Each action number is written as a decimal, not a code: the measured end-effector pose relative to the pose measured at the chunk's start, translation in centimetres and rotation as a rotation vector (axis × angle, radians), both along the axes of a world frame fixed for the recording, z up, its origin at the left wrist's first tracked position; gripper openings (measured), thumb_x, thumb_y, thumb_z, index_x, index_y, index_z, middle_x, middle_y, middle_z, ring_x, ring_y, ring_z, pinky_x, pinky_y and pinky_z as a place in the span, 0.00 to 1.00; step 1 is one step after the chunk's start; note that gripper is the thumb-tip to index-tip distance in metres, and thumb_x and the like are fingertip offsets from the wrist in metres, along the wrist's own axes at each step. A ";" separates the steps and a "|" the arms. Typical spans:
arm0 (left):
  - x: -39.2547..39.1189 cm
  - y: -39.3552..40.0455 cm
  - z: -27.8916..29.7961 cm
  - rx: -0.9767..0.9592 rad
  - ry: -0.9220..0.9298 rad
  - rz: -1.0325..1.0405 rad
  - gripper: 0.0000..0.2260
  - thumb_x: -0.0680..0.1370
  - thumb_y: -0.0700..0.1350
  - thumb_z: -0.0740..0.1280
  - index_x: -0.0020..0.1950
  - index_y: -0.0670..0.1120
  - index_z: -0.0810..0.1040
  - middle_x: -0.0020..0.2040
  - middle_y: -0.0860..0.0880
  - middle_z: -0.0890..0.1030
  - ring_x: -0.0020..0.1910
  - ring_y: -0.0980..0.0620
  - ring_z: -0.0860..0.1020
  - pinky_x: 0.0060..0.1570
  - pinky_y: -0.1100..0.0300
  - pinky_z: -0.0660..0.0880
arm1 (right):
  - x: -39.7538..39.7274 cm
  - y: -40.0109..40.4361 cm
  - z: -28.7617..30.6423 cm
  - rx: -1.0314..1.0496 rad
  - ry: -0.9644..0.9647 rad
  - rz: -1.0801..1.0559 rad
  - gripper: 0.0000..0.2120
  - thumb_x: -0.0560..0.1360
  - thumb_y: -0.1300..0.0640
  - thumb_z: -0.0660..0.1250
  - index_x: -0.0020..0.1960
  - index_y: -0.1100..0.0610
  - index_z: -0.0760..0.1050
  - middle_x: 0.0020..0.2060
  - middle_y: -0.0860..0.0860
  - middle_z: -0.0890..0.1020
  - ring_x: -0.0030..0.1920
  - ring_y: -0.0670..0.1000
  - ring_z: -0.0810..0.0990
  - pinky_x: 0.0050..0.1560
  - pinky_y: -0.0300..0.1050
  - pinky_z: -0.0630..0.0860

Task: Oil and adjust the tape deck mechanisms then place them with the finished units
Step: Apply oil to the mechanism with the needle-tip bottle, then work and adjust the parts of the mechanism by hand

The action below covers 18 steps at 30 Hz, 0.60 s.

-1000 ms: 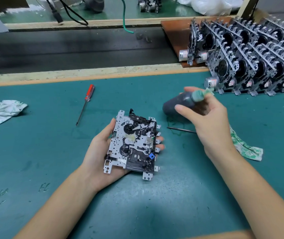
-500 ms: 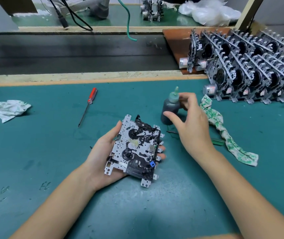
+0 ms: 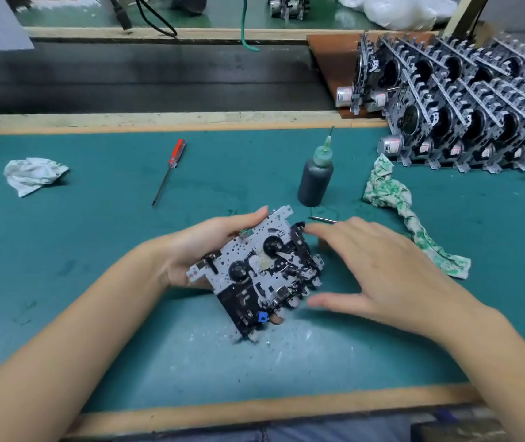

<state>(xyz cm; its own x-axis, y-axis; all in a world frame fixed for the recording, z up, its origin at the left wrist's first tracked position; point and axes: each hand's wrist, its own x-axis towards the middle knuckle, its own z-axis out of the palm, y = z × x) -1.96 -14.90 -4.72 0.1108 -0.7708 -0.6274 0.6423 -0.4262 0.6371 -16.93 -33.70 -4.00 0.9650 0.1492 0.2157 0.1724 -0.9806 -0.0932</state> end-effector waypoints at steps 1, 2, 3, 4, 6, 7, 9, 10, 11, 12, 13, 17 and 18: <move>0.2 -0.2 0.3 0.017 -0.023 -0.033 0.24 0.70 0.58 0.65 0.55 0.41 0.83 0.57 0.40 0.82 0.52 0.45 0.82 0.55 0.50 0.78 | -0.4 0.0 -0.3 -0.049 0.018 0.009 0.36 0.69 0.29 0.55 0.59 0.57 0.76 0.46 0.50 0.80 0.47 0.51 0.77 0.48 0.44 0.70; 0.4 -0.4 0.6 0.027 -0.057 -0.064 0.22 0.69 0.58 0.65 0.52 0.43 0.84 0.55 0.42 0.83 0.50 0.47 0.83 0.52 0.52 0.79 | -0.6 0.1 -0.5 -0.080 0.002 0.018 0.35 0.69 0.29 0.55 0.55 0.57 0.78 0.44 0.50 0.81 0.45 0.53 0.79 0.46 0.46 0.73; 0.5 -0.7 0.8 0.034 -0.101 -0.091 0.21 0.69 0.58 0.65 0.50 0.45 0.85 0.53 0.43 0.83 0.48 0.48 0.83 0.50 0.54 0.80 | -0.6 0.3 -0.7 -0.093 -0.032 0.029 0.34 0.69 0.30 0.55 0.51 0.58 0.79 0.42 0.51 0.81 0.43 0.54 0.79 0.43 0.46 0.75; 0.6 -0.9 1.0 0.041 -0.150 -0.110 0.20 0.69 0.59 0.65 0.48 0.47 0.86 0.53 0.44 0.84 0.48 0.49 0.83 0.49 0.55 0.80 | -0.6 0.5 -1.1 -0.092 -0.069 0.040 0.32 0.69 0.31 0.56 0.47 0.59 0.79 0.39 0.51 0.80 0.40 0.55 0.79 0.40 0.46 0.76; 0.5 -1.0 1.4 0.103 -0.297 -0.087 0.22 0.68 0.64 0.64 0.46 0.48 0.86 0.50 0.46 0.84 0.46 0.50 0.83 0.50 0.57 0.80 | -0.4 0.8 -1.7 -0.066 -0.124 0.042 0.29 0.70 0.33 0.57 0.43 0.60 0.78 0.35 0.52 0.79 0.36 0.55 0.78 0.35 0.46 0.76; 0.5 -0.8 1.5 0.144 -0.386 -0.029 0.24 0.68 0.67 0.62 0.42 0.48 0.85 0.45 0.47 0.85 0.41 0.51 0.83 0.47 0.59 0.79 | -0.5 1.0 -2.0 -0.045 -0.138 0.028 0.29 0.71 0.34 0.58 0.42 0.60 0.78 0.34 0.52 0.78 0.36 0.55 0.78 0.34 0.46 0.76; 0.6 0.0 1.5 0.218 -0.590 0.151 0.31 0.72 0.70 0.57 0.32 0.45 0.83 0.34 0.48 0.82 0.29 0.52 0.78 0.35 0.62 0.76 | -0.7 1.1 -2.4 -0.005 -0.147 -0.009 0.28 0.71 0.34 0.59 0.41 0.60 0.77 0.33 0.51 0.77 0.35 0.55 0.77 0.33 0.47 0.76; 0.4 0.8 1.4 0.278 -0.772 0.252 0.33 0.73 0.70 0.55 0.31 0.44 0.82 0.33 0.48 0.82 0.27 0.50 0.78 0.34 0.61 0.76 | -0.8 1.1 -2.5 0.007 -0.153 -0.025 0.28 0.71 0.33 0.59 0.40 0.60 0.76 0.32 0.51 0.76 0.34 0.54 0.76 0.33 0.48 0.75; 0.1 1.8 1.4 0.381 -1.030 0.294 0.35 0.73 0.72 0.53 0.32 0.44 0.81 0.33 0.48 0.82 0.29 0.48 0.79 0.36 0.58 0.76 | -0.8 1.2 -2.7 0.013 -0.164 -0.037 0.28 0.71 0.33 0.58 0.39 0.59 0.76 0.32 0.51 0.76 0.34 0.54 0.75 0.32 0.47 0.74; -0.7 3.0 1.4 0.496 -1.297 0.258 0.36 0.71 0.75 0.50 0.33 0.45 0.79 0.32 0.48 0.81 0.31 0.46 0.79 0.38 0.55 0.74 | -0.8 1.2 -2.8 0.014 -0.174 -0.043 0.28 0.71 0.33 0.58 0.38 0.59 0.75 0.31 0.51 0.75 0.33 0.54 0.75 0.32 0.47 0.74; -1.9 4.2 1.4 0.588 -1.500 0.190 0.38 0.67 0.78 0.46 0.32 0.46 0.77 0.30 0.48 0.80 0.32 0.45 0.78 0.37 0.55 0.73 | -0.7 1.3 -2.9 0.012 -0.181 -0.043 0.28 0.71 0.33 0.58 0.37 0.59 0.75 0.31 0.50 0.75 0.33 0.54 0.74 0.31 0.46 0.73; -7.3 6.0 0.2 0.587 -1.763 -0.040 0.37 0.61 0.81 0.40 0.32 0.50 0.68 0.26 0.51 0.74 0.29 0.47 0.75 0.29 0.57 0.66 | -0.6 1.6 -3.1 0.018 -0.178 -0.051 0.28 0.70 0.32 0.57 0.34 0.58 0.71 0.27 0.49 0.72 0.29 0.52 0.72 0.26 0.41 0.66; -8.2 5.9 -0.2 0.578 -1.814 -0.081 0.36 0.61 0.81 0.41 0.33 0.50 0.66 0.27 0.52 0.75 0.30 0.47 0.76 0.29 0.56 0.66 | -0.5 1.7 -3.1 0.022 -0.174 -0.048 0.28 0.70 0.32 0.57 0.33 0.58 0.69 0.26 0.49 0.71 0.28 0.52 0.71 0.27 0.41 0.64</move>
